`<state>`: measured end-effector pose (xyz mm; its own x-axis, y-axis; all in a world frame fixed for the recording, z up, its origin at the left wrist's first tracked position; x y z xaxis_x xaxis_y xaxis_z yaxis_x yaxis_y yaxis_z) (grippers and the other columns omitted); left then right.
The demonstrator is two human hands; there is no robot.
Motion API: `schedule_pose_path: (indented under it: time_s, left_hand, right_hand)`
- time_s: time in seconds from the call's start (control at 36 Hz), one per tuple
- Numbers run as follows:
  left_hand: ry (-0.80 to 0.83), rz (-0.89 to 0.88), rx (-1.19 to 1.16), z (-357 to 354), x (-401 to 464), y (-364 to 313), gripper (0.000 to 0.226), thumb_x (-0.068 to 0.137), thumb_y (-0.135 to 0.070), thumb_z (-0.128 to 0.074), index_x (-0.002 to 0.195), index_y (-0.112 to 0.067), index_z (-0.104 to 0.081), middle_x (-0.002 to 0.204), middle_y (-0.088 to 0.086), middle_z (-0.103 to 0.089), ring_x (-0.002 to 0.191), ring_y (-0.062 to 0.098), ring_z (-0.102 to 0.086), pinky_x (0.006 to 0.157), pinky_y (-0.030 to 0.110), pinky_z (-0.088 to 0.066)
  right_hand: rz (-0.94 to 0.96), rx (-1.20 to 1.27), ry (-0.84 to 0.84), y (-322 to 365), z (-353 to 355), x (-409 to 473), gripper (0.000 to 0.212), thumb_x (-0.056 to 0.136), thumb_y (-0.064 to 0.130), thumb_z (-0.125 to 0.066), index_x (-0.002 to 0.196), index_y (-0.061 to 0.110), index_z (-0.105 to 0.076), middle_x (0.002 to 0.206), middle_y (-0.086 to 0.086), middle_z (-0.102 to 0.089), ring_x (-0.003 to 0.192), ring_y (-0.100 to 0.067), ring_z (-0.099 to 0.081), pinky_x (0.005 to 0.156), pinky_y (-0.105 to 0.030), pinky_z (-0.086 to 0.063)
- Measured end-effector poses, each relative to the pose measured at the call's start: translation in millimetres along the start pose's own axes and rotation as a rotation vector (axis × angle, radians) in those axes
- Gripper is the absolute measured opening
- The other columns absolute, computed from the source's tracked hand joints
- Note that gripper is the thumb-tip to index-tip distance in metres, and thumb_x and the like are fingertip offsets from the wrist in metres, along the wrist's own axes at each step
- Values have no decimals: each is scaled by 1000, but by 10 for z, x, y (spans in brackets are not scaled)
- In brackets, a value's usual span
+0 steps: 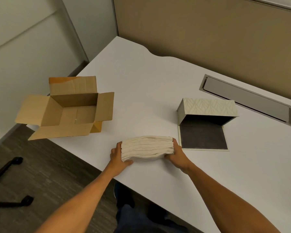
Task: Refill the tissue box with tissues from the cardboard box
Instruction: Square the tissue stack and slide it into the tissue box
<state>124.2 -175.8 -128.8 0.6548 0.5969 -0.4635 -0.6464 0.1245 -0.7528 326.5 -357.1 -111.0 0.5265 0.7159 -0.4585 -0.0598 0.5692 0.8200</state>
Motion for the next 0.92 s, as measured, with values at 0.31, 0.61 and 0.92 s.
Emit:
schedule_pose_path:
  time_s: [0.31,0.61,0.92]
  left_hand:
    - [4,7,4,52,-40,-6,83,74,-19,-83,135,-36,-29,127,5,-39,120,21,-44,93,31,-48]
    - [-4,-18,20,89,-61,-67,81,66,-30,-86,126,-42,-33,118,1,-45,116,23,-48,97,48,-51]
    - [3,-4,89,94,-82,-111,87,71,-35,-85,138,-30,-28,116,-3,-37,125,25,-35,108,46,-37]
  right_hand:
    - [11,-37,-72,-20,-13,-13,67,82,16,-69,134,45,-38,128,7,-56,125,-25,-50,104,-53,-49]
    - [11,-40,-72,-31,15,-36,61,77,12,-80,124,26,-44,121,-1,-60,113,-21,-61,90,-38,-59]
    - [-54,-213,-44,-199,-68,40,62,76,28,-68,125,50,-36,121,8,-58,118,-26,-46,102,-58,-43]
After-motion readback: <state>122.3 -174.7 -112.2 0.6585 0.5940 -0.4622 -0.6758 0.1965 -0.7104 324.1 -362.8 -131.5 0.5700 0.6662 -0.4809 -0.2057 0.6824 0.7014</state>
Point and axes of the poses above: each hand's wrist, its own x-axis towards the middle knuckle, its own z-axis out of the back of the hand, y = z × x, the point moved 4 cm from there along x, towards the middle knuckle
